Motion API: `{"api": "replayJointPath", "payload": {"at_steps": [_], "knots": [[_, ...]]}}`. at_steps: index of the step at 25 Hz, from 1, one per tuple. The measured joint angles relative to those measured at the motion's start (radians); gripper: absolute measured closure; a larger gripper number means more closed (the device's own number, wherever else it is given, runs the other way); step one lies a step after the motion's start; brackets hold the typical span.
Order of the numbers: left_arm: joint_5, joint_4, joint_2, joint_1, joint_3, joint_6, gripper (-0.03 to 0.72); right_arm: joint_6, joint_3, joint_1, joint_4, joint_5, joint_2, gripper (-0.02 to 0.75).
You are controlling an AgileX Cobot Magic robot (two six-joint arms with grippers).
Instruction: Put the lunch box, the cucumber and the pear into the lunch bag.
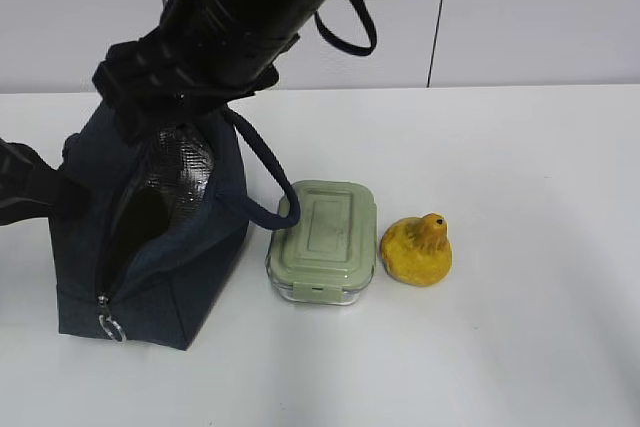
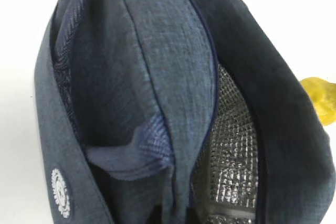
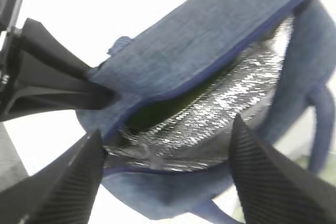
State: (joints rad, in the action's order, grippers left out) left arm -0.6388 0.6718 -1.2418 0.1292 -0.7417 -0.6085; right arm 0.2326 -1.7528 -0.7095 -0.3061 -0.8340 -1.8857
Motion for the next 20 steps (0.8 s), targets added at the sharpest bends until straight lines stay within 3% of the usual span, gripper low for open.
{"api": "replayJointPath", "payload": {"at_steps": [6, 14, 20], "knots": [[-0.003, 0.0, 0.0, 0.0, 0.0, 0.0, 0.685, -0.113, 0.0, 0.046, 0.176, -0.072, 0.015, 0.162], [-0.003, -0.004, 0.0, 0.0, 0.0, 0.0, 0.685, -0.166, 0.0, 0.188, 0.241, -0.212, 0.015, 0.168], [-0.003, -0.004, 0.0, 0.0, 0.0, 0.0, 0.685, -0.217, 0.0, 0.223, 0.397, -0.377, 0.015, 0.168]]}}
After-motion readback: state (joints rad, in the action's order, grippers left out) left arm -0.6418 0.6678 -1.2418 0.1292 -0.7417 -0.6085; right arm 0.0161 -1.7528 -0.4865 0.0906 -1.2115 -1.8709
